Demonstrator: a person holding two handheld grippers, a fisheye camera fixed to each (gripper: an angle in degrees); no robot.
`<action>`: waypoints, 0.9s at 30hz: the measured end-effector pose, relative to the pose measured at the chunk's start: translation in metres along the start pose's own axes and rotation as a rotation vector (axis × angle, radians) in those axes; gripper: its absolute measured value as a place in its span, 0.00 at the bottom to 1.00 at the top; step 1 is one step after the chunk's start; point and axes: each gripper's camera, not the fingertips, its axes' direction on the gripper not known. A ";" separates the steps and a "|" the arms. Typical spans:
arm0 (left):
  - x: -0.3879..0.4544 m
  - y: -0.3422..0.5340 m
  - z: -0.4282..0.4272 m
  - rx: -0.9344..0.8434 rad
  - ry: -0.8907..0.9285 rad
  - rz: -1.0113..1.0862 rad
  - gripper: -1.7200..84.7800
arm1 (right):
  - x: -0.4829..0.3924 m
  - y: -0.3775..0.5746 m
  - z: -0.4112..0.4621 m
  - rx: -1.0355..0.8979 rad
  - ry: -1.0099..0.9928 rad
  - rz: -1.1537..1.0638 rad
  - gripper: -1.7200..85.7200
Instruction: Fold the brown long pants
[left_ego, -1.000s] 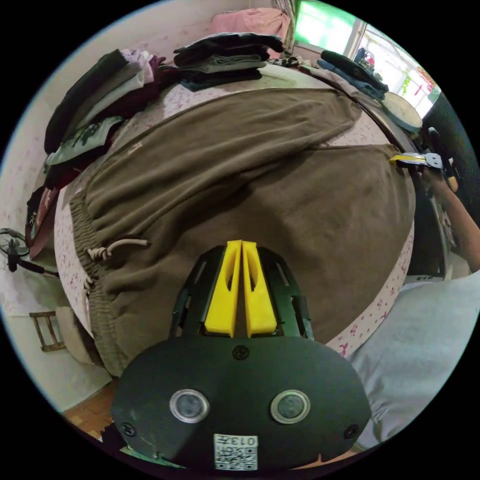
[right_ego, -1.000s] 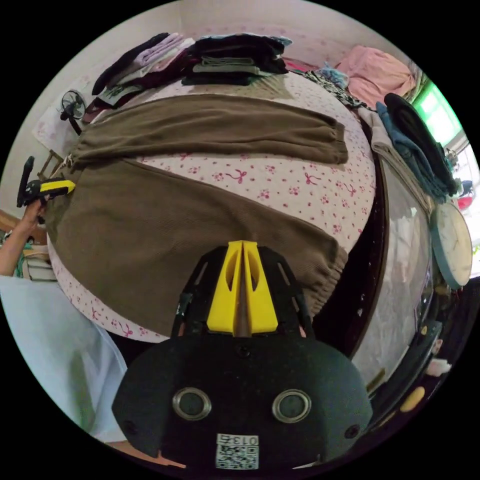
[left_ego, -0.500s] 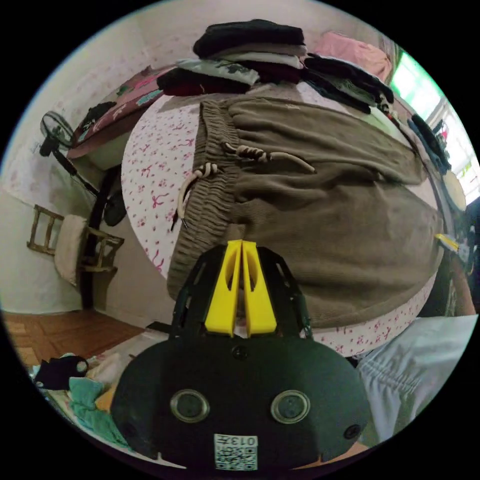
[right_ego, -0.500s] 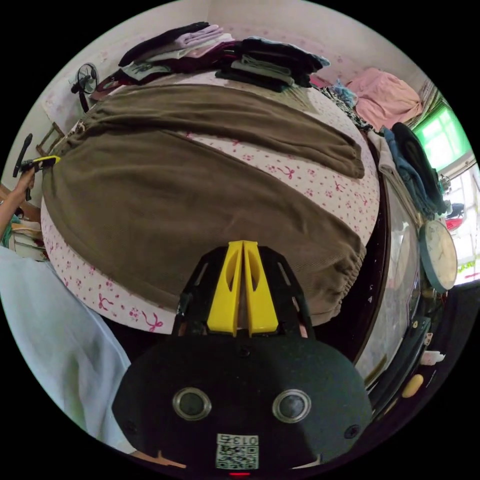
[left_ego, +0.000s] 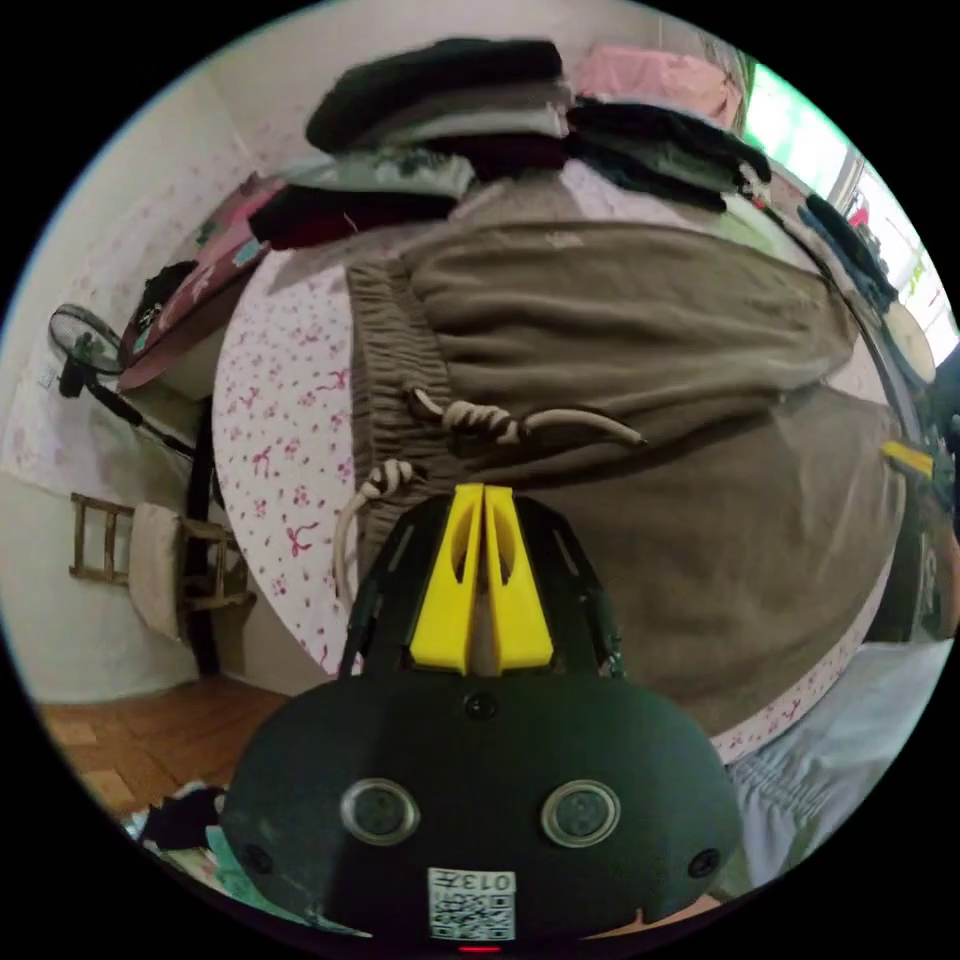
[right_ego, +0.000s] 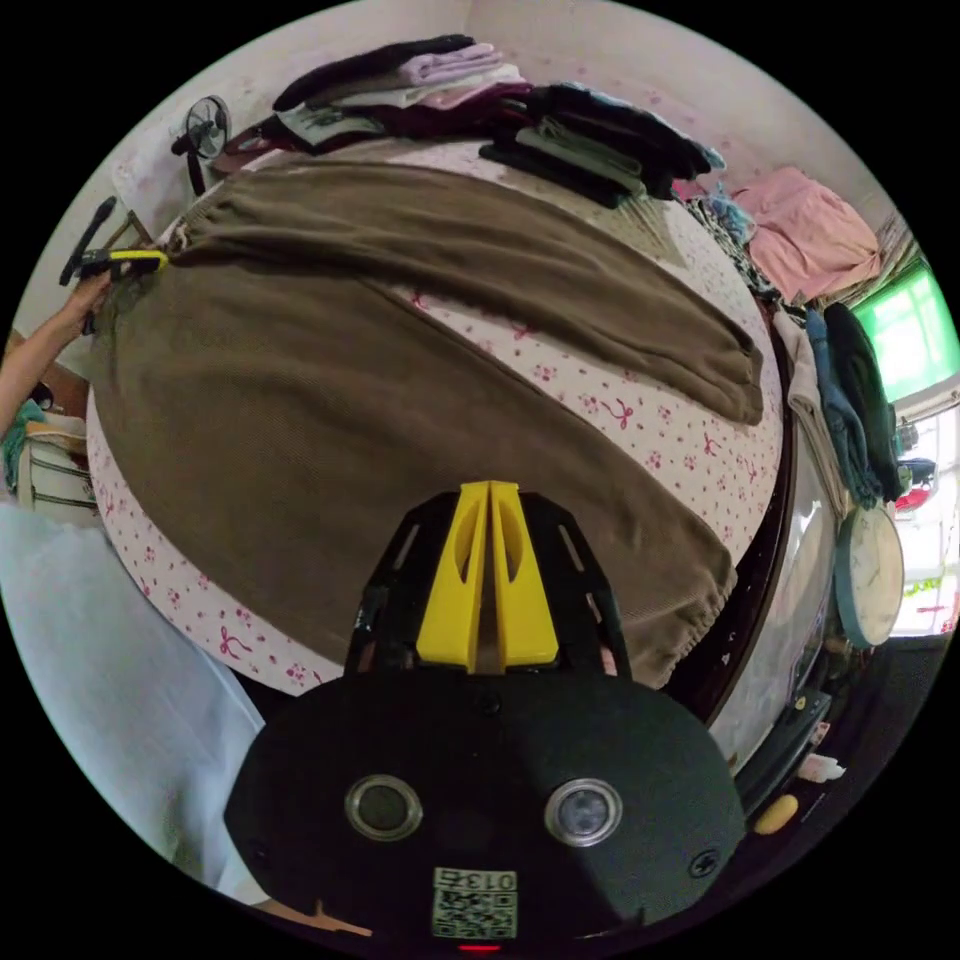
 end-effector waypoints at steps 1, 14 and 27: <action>-0.007 -0.004 0.000 -0.014 0.038 -0.031 0.02 | 0.002 -0.006 0.003 -0.029 0.013 -0.013 0.02; 0.012 -0.080 -0.040 0.220 0.102 0.145 0.02 | 0.126 -0.091 -0.015 0.099 0.066 0.150 0.02; 0.012 -0.199 0.029 0.066 0.125 0.192 0.02 | 0.224 -0.220 0.035 0.057 -0.004 0.127 0.02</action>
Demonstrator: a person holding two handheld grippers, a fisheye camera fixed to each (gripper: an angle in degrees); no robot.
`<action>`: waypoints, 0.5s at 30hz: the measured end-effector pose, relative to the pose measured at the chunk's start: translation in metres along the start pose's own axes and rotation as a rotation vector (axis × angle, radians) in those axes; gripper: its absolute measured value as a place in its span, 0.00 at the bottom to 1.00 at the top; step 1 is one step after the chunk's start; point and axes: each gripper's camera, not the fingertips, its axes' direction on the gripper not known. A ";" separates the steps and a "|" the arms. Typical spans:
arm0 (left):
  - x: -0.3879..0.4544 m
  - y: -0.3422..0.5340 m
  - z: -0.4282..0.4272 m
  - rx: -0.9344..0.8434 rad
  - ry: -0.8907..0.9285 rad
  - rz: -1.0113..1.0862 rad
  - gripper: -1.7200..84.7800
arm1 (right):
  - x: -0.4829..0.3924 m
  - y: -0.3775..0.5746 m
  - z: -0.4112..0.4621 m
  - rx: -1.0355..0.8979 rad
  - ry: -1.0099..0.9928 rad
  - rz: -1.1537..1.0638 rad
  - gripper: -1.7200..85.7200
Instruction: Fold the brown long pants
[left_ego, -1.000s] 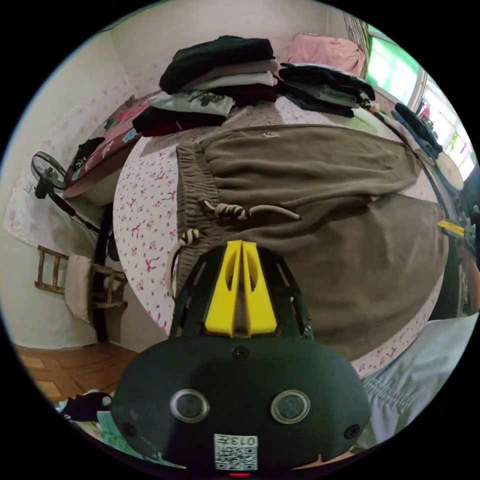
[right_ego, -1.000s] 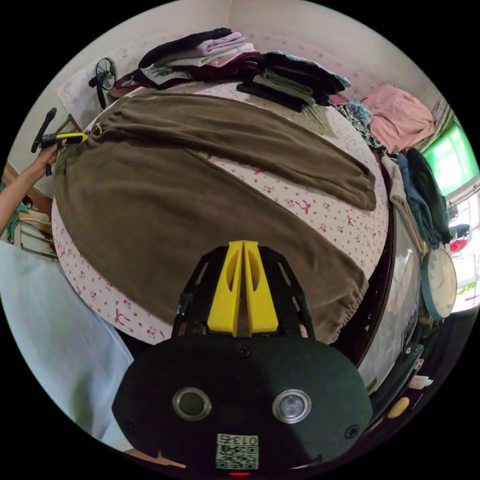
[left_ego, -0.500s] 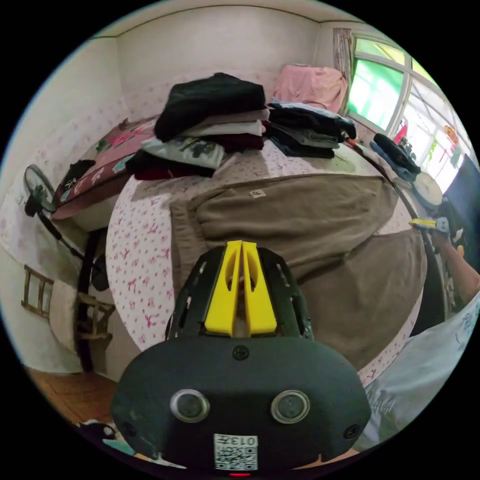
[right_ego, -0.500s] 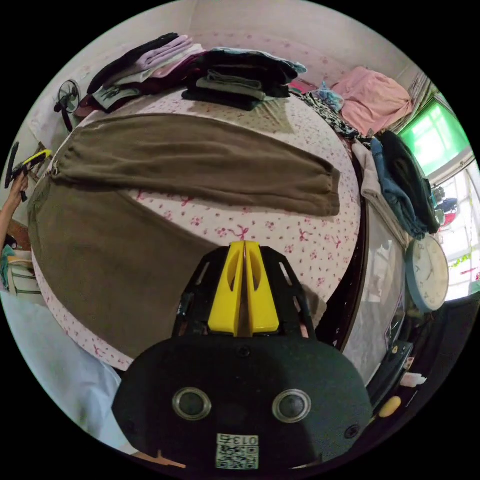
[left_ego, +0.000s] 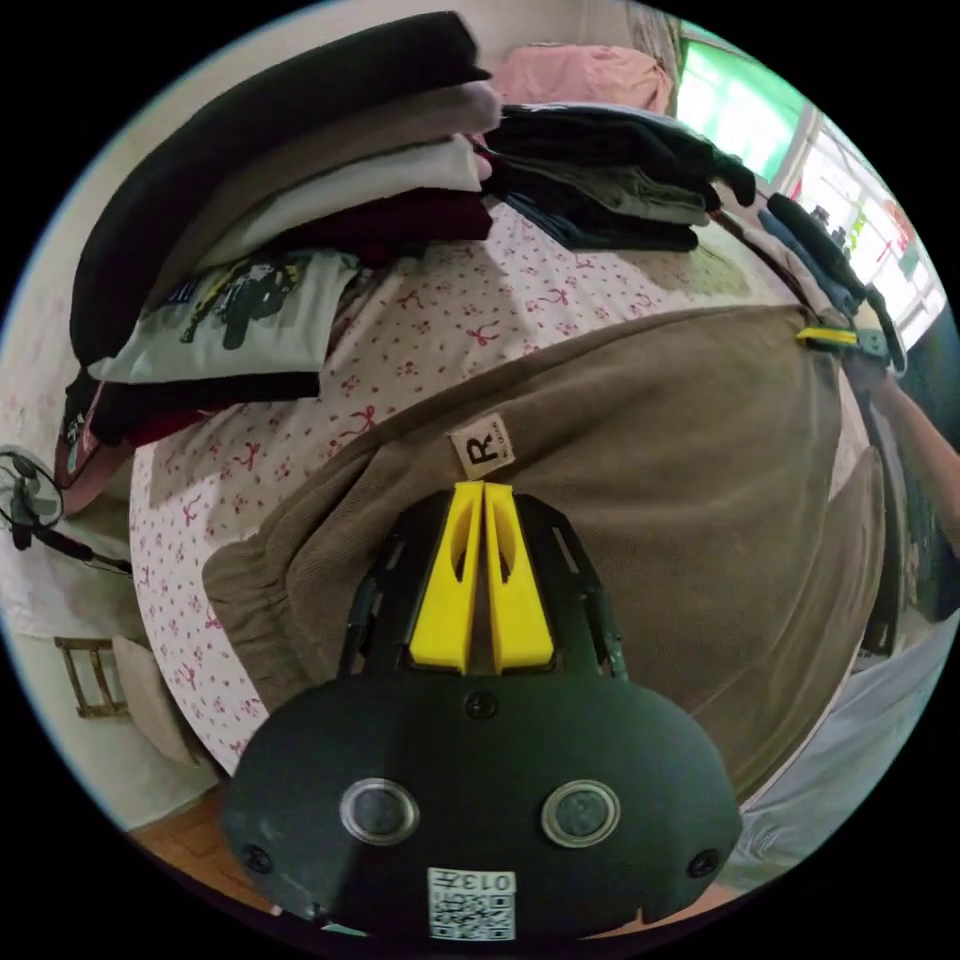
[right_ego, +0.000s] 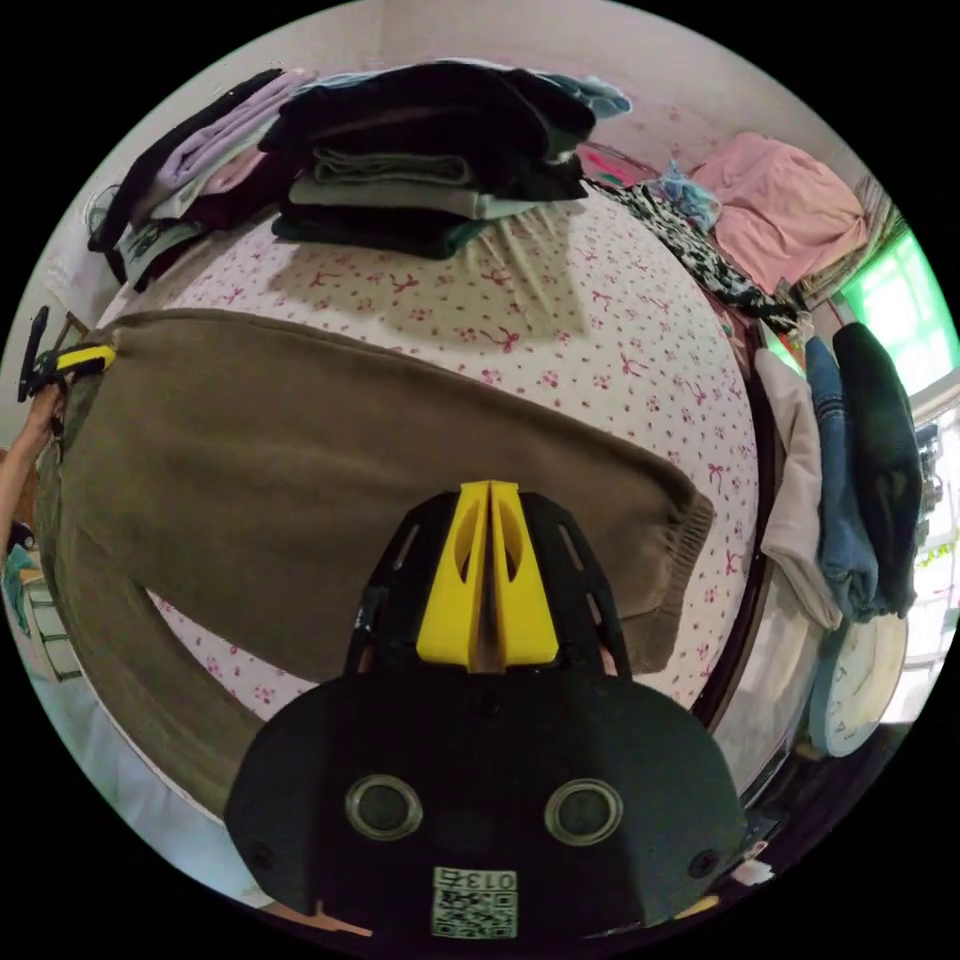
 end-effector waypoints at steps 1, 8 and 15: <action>-0.006 -0.002 0.000 0.001 0.015 -0.023 0.02 | 0.010 -0.005 0.002 -0.009 -0.001 0.020 0.02; 0.011 -0.006 -0.020 0.060 -0.041 0.061 0.02 | 0.070 -0.001 -0.026 0.081 0.018 0.200 0.02; 0.032 -0.037 -0.005 0.021 -0.059 0.139 0.02 | 0.095 0.008 -0.001 -0.122 0.113 0.156 0.02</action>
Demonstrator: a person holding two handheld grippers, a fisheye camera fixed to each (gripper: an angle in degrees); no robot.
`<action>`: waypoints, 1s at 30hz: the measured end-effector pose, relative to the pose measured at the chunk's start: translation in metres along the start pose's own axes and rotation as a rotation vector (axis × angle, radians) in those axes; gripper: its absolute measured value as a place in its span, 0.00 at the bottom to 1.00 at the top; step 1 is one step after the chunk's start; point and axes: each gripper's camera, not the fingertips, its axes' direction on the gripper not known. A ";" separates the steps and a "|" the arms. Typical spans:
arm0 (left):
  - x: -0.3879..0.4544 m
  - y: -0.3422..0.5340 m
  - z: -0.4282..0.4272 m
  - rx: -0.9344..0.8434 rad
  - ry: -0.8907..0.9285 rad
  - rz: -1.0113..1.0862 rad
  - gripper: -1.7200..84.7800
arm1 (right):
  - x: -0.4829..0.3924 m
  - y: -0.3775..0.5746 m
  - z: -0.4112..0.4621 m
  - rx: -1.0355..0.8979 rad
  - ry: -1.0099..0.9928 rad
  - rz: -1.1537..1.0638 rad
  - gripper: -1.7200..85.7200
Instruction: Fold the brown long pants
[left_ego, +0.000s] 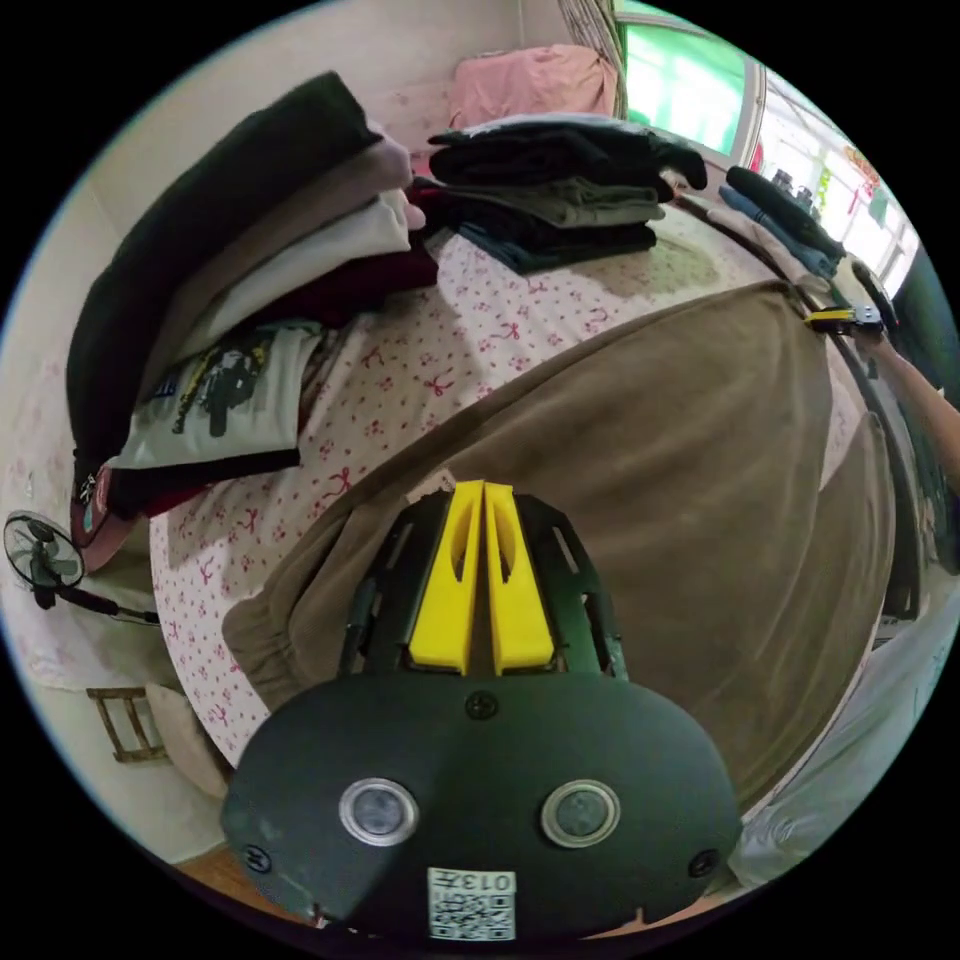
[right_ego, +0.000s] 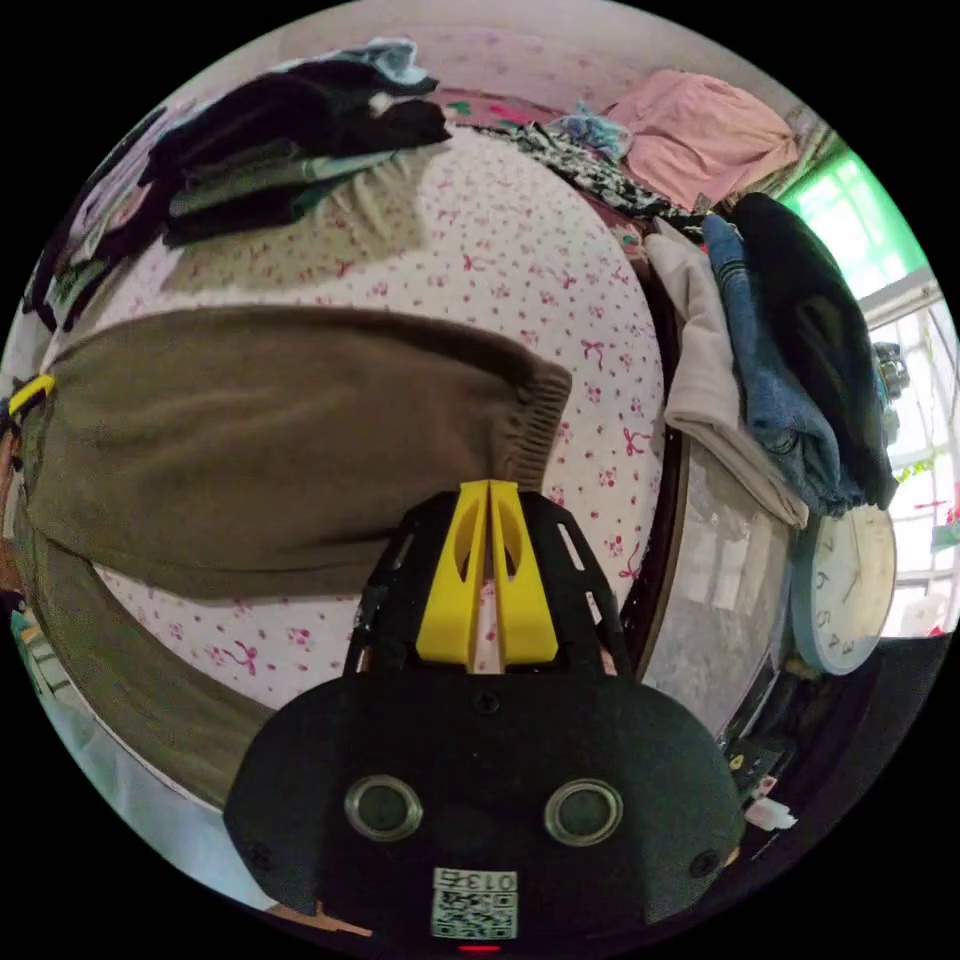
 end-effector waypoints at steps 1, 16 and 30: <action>-0.001 -0.003 0.007 -0.024 -0.014 -0.009 0.02 | 0.002 0.002 0.000 0.040 0.015 -0.022 0.02; 0.026 -0.037 0.017 0.000 0.095 0.056 0.02 | 0.028 0.004 -0.005 0.043 -0.051 -0.030 0.02; -0.023 -0.032 -0.011 -0.158 -0.139 0.038 0.09 | 0.011 -0.037 -0.031 0.284 -0.207 -0.341 0.08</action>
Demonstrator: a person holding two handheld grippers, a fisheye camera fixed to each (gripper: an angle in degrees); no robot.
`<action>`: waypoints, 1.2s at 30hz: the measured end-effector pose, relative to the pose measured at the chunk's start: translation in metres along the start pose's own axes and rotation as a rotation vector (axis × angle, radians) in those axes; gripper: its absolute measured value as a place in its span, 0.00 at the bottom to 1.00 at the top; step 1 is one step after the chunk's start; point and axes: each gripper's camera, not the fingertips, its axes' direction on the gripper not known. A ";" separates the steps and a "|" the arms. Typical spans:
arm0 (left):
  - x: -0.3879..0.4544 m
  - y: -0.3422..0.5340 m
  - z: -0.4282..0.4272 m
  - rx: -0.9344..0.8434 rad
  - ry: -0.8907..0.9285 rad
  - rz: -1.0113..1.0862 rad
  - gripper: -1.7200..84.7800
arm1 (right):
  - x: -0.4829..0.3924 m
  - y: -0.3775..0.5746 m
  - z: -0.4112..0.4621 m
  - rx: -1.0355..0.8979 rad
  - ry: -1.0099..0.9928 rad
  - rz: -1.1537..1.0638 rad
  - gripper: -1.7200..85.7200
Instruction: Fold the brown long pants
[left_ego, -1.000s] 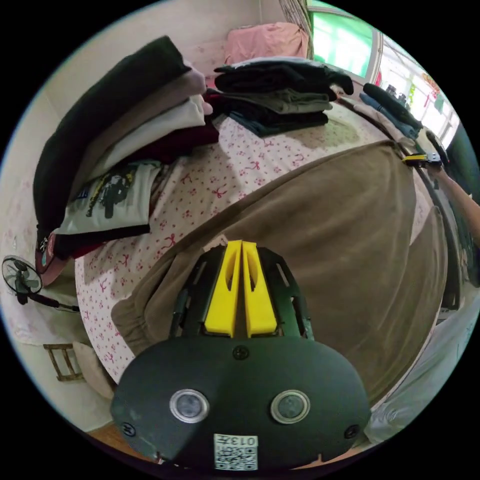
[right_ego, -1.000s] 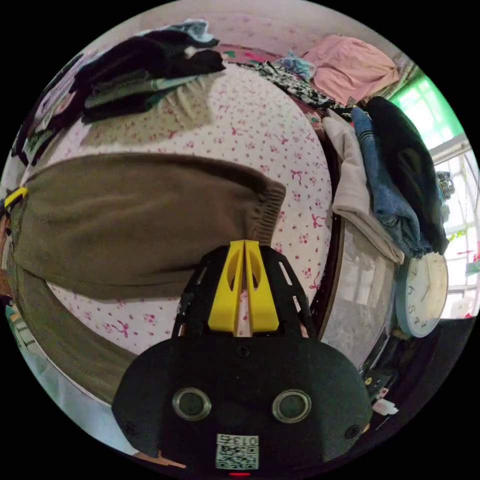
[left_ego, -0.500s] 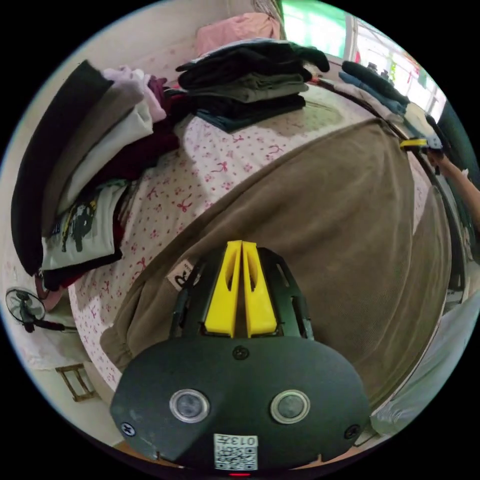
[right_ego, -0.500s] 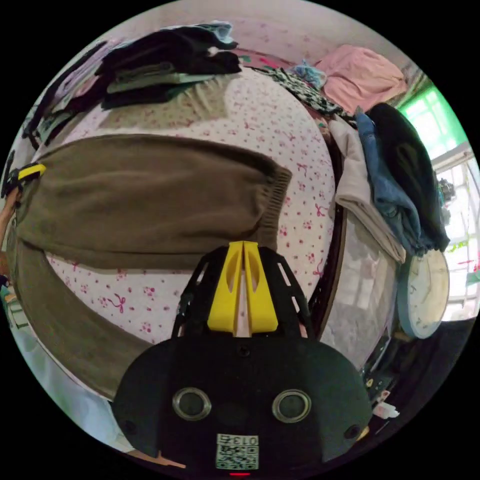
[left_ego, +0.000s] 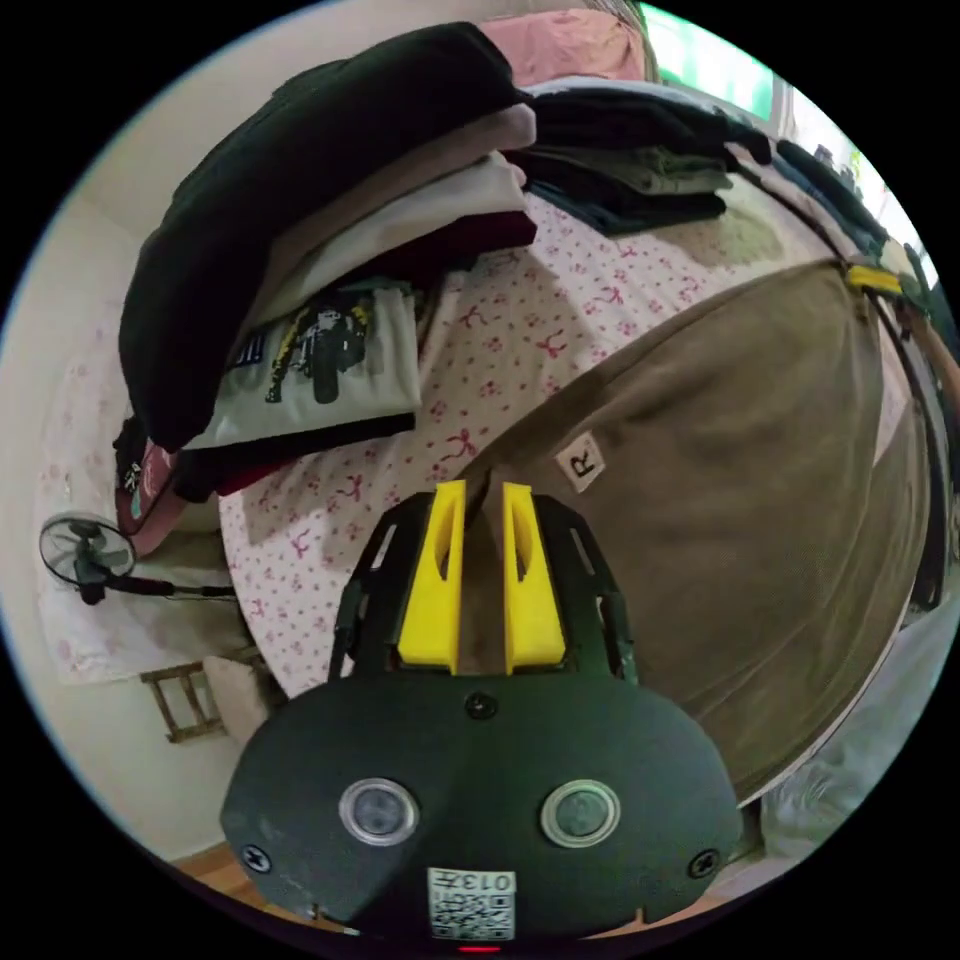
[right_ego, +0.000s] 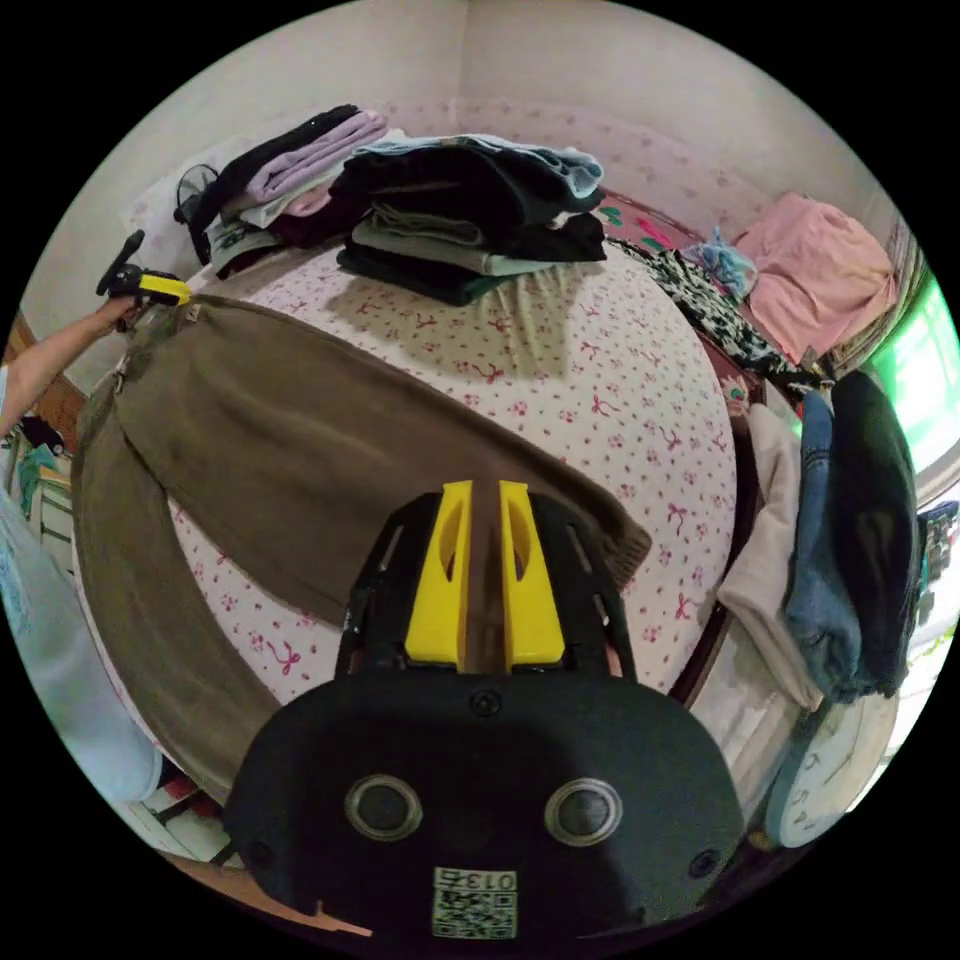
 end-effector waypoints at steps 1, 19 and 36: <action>0.001 -0.004 0.002 -0.038 -0.027 0.041 0.10 | -0.001 -0.009 0.005 -0.008 0.022 -0.025 0.10; 0.015 -0.013 0.037 -0.281 0.128 0.228 0.04 | -0.019 -0.037 0.046 -0.310 -0.144 -0.174 0.06; 0.109 0.188 -0.118 0.160 -0.073 0.079 0.03 | -0.171 0.127 -0.105 -0.068 0.152 -0.011 0.03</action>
